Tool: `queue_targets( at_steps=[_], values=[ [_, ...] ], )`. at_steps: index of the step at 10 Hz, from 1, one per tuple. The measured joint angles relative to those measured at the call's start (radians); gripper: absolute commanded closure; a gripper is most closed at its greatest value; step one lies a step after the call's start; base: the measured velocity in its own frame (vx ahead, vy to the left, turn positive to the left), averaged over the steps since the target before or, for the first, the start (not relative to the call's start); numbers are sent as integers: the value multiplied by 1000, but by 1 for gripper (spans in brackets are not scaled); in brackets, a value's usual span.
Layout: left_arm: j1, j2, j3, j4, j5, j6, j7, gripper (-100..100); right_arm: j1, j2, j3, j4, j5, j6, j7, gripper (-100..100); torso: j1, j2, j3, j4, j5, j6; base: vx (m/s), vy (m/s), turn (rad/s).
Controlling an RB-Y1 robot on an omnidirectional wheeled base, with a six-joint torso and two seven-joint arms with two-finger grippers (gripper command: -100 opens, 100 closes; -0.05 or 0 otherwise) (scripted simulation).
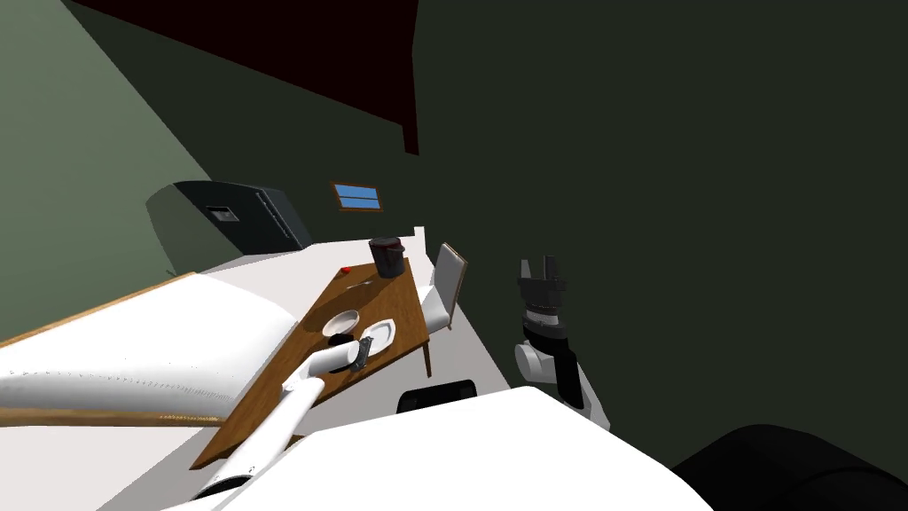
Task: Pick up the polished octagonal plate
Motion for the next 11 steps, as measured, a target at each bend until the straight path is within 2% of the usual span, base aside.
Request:
queue_targets(
  at_steps=[3,5,6,9,10,11],
  values=[
    [80,2,24,-77,-20,3,57,-100,0,0,0,0,0,0,0,0,0,0,0,0,0,0,-2,40,-209],
    [123,-2,38,-103,-37,-8,96,-100,0,0,0,0,0,0,0,0,1,0,0,0,0,-1,0,36,-196],
    [158,-1,46,-139,-42,-6,113,-100,0,0,0,0,0,0,0,0,1,0,0,0,0,0,-3,44,-329],
    [235,-1,70,-204,-64,-5,170,-100,0,0,0,0,0,0,0,0,1,0,0,0,0,0,-6,30,-128],
    [238,-2,70,-207,-66,-5,175,100,0,0,0,0,0,0,0,0,0,0,0,0,0,-1,-2,3,11],
    [238,-2,70,-206,-65,-5,175,100,0,0,0,0,0,0,0,0,-1,-1,0,0,0,0,-6,-1,9]
  ],
)
